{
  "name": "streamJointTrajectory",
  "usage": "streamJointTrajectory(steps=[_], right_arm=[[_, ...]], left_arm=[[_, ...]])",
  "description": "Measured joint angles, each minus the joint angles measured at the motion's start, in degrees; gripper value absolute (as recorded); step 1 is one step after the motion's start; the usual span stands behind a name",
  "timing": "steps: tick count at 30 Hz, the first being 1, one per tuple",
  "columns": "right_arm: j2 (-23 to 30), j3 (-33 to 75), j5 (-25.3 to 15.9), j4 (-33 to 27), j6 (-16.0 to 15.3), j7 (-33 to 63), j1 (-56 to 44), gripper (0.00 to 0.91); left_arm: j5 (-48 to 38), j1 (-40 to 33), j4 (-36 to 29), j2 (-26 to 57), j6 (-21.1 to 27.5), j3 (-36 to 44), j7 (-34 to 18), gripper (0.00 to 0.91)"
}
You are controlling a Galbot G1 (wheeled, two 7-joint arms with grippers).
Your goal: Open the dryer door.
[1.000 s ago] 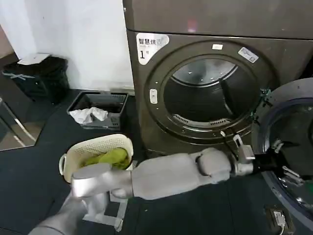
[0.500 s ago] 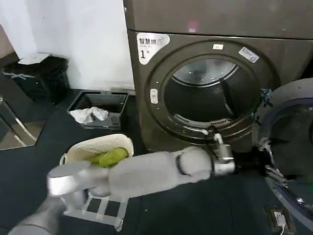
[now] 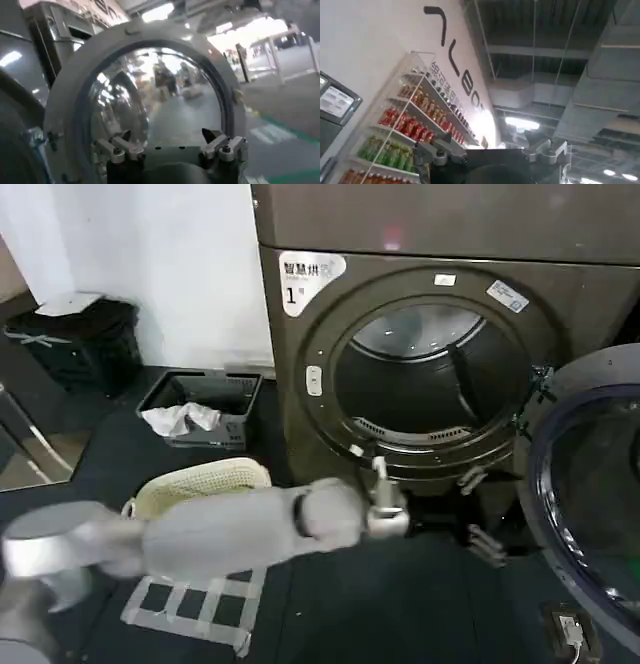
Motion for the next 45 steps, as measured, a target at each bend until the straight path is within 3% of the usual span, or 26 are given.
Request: streamJointTrajectory(steps=[6,23,33,45], right_arm=[[0.2,-0.6,0.0,0.9,0.0,-0.4,0.4,0.907],[0.5,-1.9,-1.0,0.3,1.2,-1.3,0.7,0.907],[0.8,-2.7,-1.2,0.2,1.4,-1.3,1.5,0.907],[0.8,-3.6,-1.8,-0.1,1.8,-1.2,2.2,0.907]], left_arm=[[1.7,-3.6,-2.6,7.8,-2.5,5.4,0.4,0.907],[7.2,-17.5,-7.2,27.0,-1.6,20.2,5.3,0.907],[15.7,-24.5,-3.6,35.2,-1.9,27.0,10.0,0.907],[21.9,-30.1,1.1,40.0,1.7,34.7,9.6,0.907]])
